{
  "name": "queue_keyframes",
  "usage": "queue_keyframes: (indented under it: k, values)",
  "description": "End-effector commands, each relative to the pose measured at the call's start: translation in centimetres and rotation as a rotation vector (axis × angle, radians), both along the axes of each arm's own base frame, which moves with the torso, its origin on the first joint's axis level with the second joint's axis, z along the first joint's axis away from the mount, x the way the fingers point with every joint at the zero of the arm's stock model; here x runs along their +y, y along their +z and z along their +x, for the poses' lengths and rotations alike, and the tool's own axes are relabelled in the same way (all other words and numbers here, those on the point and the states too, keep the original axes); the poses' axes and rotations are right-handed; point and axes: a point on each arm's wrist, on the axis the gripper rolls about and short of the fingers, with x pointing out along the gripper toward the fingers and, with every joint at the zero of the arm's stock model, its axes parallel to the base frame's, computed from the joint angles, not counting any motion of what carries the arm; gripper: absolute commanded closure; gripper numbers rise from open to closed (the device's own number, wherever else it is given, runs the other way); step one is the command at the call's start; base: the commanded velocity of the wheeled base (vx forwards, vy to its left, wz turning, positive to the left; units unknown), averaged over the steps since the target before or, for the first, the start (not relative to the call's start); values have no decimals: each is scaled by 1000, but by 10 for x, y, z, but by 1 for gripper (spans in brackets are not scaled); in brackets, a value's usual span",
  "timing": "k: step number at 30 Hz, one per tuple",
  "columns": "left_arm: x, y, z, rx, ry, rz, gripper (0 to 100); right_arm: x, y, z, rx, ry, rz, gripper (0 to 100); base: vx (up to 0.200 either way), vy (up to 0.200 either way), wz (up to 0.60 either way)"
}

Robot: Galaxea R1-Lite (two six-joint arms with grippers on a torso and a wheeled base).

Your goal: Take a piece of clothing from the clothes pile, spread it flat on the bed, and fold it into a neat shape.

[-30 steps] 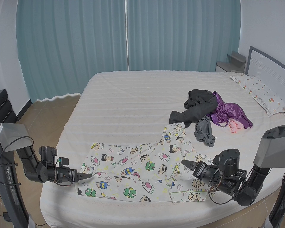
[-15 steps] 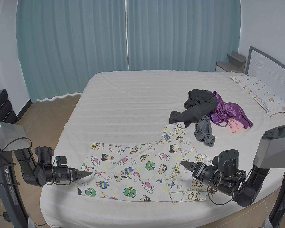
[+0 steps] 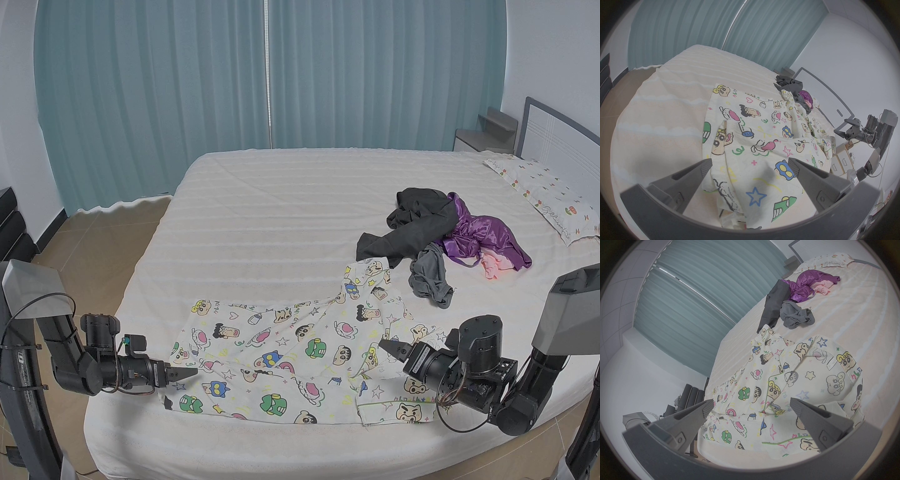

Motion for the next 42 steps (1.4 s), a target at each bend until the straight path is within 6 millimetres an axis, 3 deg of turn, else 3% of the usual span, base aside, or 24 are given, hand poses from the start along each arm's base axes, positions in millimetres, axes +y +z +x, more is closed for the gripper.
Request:
queue_keyframes:
  k: [1,17,18,34,42]
  values:
    - [1,-6,1,15,3,-2,0,0,-1,-1,4,3,-2,0,0,0,0]
    - [3,-9,1,19,13,2,0,0,-3,-1,11,4,-5,0,0,0,0]
    - [3,-9,1,20,14,1,100,0,-3,-1,11,4,-5,0,0,0,0]
    - [10,-7,-3,23,39,6,100,0,-3,-1,11,4,-5,0,0,0,0]
    - [9,11,-12,24,51,16,100,-1,-3,0,11,1,-5,0,0,0,0]
